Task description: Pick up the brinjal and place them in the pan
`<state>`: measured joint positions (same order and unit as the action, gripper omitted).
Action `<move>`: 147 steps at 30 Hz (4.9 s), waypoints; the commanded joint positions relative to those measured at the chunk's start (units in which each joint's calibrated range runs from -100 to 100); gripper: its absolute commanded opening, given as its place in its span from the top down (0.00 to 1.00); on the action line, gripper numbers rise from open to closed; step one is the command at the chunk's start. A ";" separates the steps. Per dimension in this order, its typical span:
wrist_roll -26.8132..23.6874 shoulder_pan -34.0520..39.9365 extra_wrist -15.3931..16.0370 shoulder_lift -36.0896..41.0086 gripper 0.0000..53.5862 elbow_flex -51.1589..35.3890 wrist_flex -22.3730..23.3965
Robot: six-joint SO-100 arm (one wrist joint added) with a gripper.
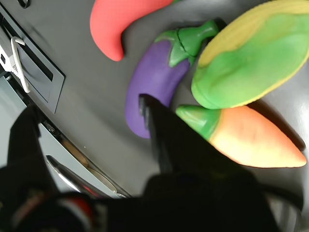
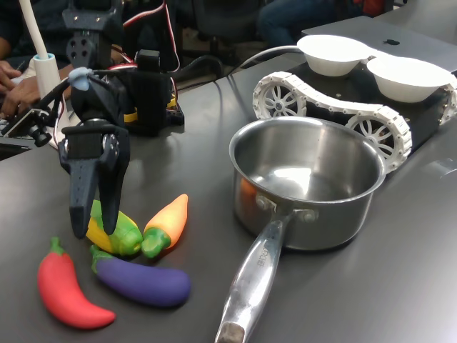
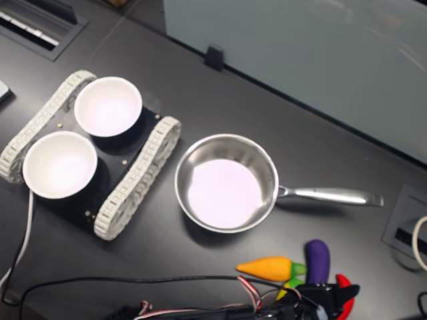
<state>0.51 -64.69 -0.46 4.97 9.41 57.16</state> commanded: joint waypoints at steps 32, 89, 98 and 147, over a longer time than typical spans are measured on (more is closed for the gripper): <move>-3.66 2.19 2.14 -8.89 0.34 -9.82 -0.49; -1.71 -1.14 8.19 -29.47 0.44 -33.81 12.31; -1.22 -1.48 9.03 -31.92 0.49 -38.17 16.40; -0.59 -4.35 8.69 -13.44 1.00 -13.64 0.71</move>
<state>-0.37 -67.11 8.91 -19.44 -11.49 64.39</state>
